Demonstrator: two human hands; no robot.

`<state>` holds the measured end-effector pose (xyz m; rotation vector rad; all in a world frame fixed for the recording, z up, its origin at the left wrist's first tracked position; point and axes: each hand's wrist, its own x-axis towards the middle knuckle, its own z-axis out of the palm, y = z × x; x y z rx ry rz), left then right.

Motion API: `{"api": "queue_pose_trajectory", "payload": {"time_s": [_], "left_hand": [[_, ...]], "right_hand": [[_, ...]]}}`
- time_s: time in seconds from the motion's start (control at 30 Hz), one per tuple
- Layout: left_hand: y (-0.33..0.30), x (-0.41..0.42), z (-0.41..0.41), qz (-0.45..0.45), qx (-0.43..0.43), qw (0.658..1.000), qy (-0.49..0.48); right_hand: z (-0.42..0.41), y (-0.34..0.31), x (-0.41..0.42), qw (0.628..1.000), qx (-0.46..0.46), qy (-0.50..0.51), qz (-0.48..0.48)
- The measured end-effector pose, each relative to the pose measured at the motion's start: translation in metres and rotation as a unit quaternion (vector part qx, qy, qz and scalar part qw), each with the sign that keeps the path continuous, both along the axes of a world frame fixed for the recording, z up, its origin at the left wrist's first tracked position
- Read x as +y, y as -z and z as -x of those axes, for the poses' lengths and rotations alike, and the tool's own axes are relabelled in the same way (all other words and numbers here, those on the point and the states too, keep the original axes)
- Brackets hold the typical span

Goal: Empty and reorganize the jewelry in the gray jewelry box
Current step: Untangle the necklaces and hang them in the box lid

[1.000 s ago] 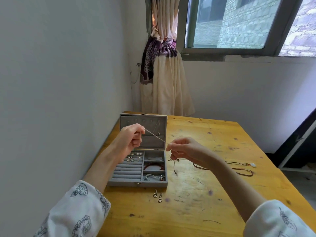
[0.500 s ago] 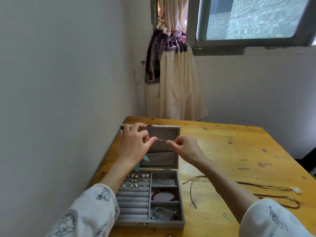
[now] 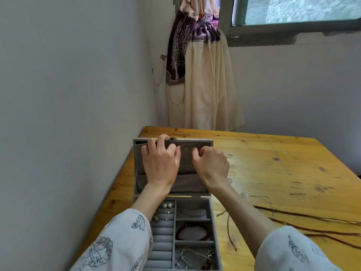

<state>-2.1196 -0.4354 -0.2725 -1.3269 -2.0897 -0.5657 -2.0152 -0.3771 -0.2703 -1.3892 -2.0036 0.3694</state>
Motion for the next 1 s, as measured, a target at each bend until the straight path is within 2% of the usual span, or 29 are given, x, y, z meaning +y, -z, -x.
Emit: {"api": "queue_pose_trajectory", "payload": {"time_s": [0.33,0.57,0.73,1.0], "left_hand": [[0.015,-0.015,0.008,0.006,0.036,0.998,0.048],[0.027,-0.024,0.011,-0.008,0.041,0.996,0.085],[0.03,-0.03,0.009,-0.017,0.058,0.996,0.058],[0.026,-0.029,0.001,0.028,0.017,0.999,0.036]], "right_hand": [[-0.003,0.013,-0.009,0.992,0.068,-0.087,0.056],[-0.005,0.018,-0.018,0.986,0.077,-0.144,0.017],[-0.007,0.025,-0.018,0.983,0.092,-0.156,0.007],[-0.007,0.029,-0.014,0.955,0.22,-0.198,0.027]]}}
